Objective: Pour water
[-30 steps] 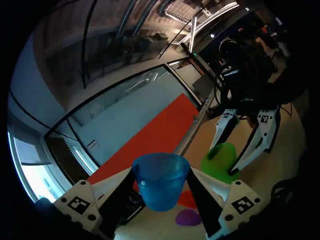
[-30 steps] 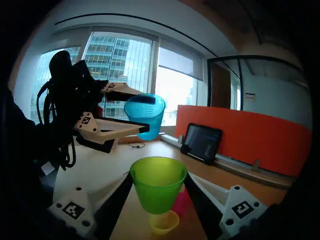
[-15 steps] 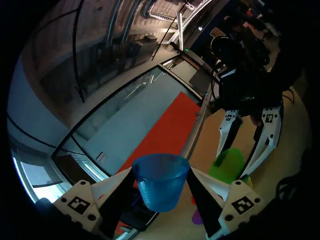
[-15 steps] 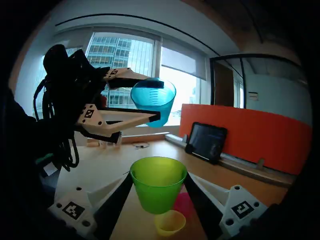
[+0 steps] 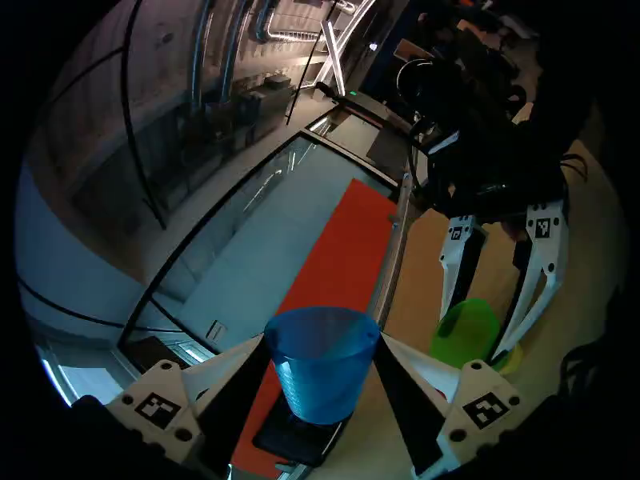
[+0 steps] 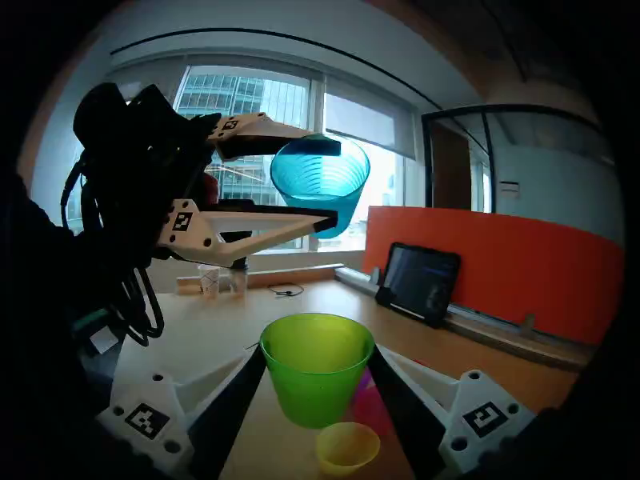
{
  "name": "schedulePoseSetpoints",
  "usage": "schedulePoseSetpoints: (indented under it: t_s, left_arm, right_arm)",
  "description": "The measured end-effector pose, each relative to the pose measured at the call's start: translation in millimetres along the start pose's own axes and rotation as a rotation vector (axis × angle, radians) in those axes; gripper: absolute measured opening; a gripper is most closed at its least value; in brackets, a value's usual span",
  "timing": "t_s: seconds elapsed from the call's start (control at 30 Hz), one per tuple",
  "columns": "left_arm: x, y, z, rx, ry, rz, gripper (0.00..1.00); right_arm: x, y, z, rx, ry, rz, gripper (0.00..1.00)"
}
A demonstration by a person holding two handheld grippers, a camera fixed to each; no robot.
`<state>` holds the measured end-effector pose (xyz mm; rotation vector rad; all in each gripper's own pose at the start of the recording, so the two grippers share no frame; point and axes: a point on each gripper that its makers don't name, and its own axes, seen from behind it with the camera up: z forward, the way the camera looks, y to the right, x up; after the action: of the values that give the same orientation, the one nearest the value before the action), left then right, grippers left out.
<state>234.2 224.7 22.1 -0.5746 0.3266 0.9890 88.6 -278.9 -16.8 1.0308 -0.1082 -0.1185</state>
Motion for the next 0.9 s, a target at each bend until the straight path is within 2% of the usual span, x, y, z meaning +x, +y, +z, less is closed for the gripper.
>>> schedulePoseSetpoints:
  t_s: [0.27,0.9]
  left_arm:
    - [3,-4.0,0.8,0.008,-0.004,0.066,0.86]
    - [10,-11.1,-3.1,0.034,-0.002,0.172,0.86]
  right_arm:
    - [-1,-1,-1.0,0.006,-0.002,-0.002,0.92]
    - [0,-3,-2.7,0.008,-0.001,-0.01,0.91]
